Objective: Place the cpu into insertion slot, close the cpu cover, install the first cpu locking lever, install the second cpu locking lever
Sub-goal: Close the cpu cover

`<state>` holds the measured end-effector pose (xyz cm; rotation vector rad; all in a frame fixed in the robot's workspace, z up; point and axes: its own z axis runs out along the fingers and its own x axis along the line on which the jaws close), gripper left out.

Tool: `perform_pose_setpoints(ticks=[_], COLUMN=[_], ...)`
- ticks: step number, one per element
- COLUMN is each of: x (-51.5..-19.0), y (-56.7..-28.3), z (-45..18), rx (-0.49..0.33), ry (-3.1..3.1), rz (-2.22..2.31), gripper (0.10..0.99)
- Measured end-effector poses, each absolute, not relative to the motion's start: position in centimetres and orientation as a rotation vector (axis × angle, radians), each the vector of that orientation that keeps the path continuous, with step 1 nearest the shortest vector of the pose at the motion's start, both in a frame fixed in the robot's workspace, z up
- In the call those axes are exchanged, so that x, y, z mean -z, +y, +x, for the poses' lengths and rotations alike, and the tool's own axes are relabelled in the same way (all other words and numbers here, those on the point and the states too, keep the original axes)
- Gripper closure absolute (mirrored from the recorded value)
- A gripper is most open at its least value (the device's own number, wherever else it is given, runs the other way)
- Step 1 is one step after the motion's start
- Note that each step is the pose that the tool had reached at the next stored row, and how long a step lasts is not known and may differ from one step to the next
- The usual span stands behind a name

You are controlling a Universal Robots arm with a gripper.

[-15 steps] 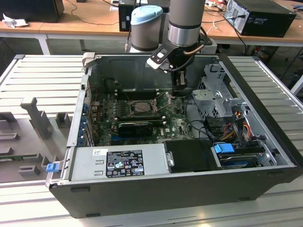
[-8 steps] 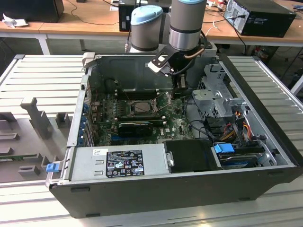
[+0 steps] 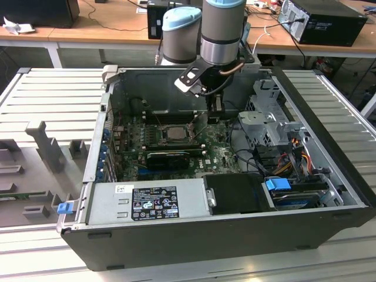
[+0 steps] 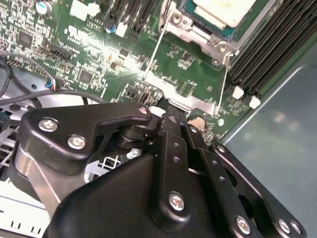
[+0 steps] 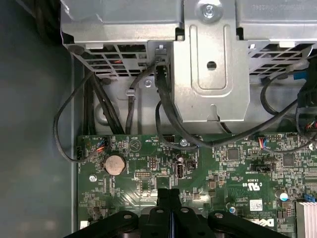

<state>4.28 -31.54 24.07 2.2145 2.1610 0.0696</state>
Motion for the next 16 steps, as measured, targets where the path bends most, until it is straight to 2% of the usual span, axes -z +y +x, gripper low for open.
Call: perform_pose_setpoints(ticks=[16], x=[-23.8], y=[-31.5], z=[1.4], rx=[-0.07], ry=[2.161], rz=[2.214], gripper=[0.98])
